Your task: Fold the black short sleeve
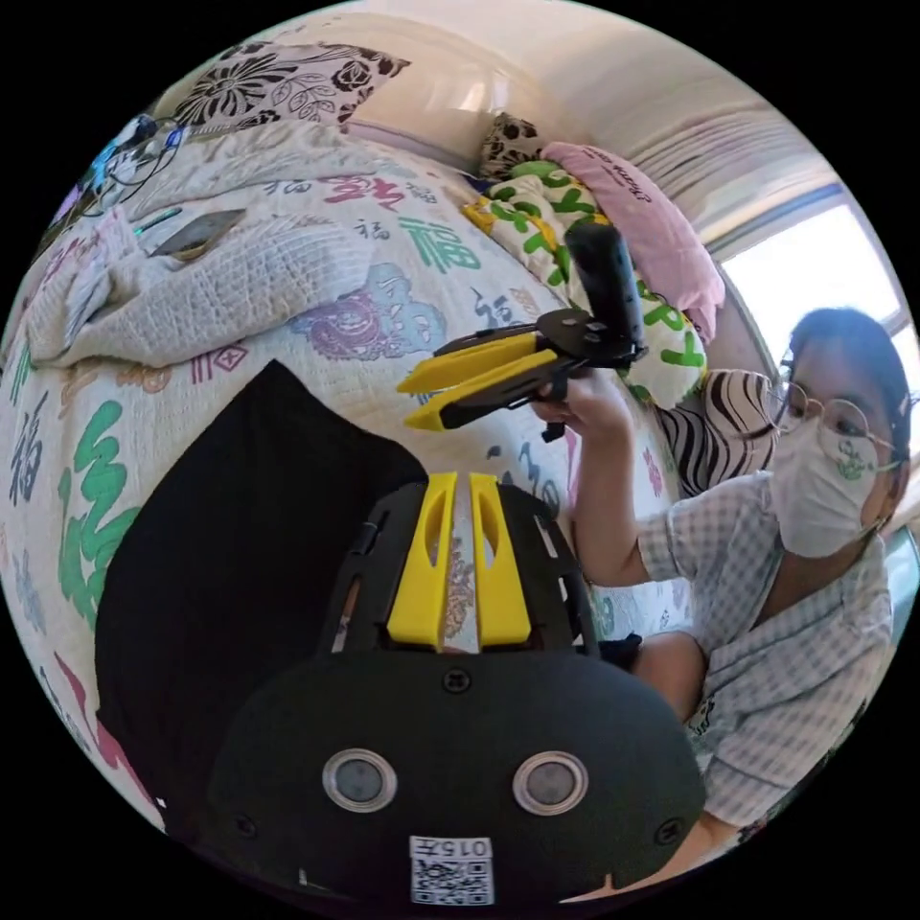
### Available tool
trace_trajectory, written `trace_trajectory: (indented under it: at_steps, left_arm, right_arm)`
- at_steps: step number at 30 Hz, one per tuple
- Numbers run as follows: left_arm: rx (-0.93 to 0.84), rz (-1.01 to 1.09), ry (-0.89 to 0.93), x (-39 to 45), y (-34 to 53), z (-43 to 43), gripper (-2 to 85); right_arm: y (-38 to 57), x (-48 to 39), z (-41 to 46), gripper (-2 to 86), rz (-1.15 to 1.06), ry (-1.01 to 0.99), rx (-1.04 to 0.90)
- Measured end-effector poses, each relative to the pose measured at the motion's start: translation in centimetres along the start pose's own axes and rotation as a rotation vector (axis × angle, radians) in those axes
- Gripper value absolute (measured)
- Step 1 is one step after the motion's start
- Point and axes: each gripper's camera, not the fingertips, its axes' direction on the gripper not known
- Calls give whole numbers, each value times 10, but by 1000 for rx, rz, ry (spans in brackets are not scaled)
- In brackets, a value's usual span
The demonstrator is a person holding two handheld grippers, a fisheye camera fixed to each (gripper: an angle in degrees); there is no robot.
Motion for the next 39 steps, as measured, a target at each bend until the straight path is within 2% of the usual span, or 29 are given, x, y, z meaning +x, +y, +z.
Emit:
trace_trajectory:
  at_steps: [3,6,8,10,13,16,19,23,30,35,39]
  left_arm:
    - [91,-7,82,-20,-8,-21,16]
    - [116,-60,-48,-40,-21,-33,25]
    - [111,-74,-223,-49,-34,-32,40]
    - [121,-100,-317,-61,-46,-30,51]
    - [67,-175,-343,-88,-74,-18,77]
    - [-26,-186,-372,-102,-99,2,87]
    - [-138,-177,-436,-106,-115,19,66]
    - [-104,-177,-449,-105,-121,3,8]
    - [22,-101,-455,-81,-96,-55,6]
    - [-90,-59,-409,-77,-99,-44,69]
    - [-221,19,-460,-69,-106,-18,34]
  right_arm:
    - [-6,-2,3,107,0,4,-30]
    - [-14,-8,6,106,-43,-68,-34]
    - [-25,-15,16,97,-82,-135,-52]
    - [-33,-21,29,72,-120,-168,-109]
    - [-41,-36,48,8,-227,-172,-228]
    - [-39,-41,43,-5,-256,-128,-237]
    - [-41,-34,44,-6,-210,-173,-250]
    - [-46,-40,44,-5,-215,-158,-252]
    - [-49,-59,29,-5,-253,-106,-172]
    - [-53,-54,48,-5,-202,-104,-267]
    - [-54,-54,53,-4,-202,-113,-270]
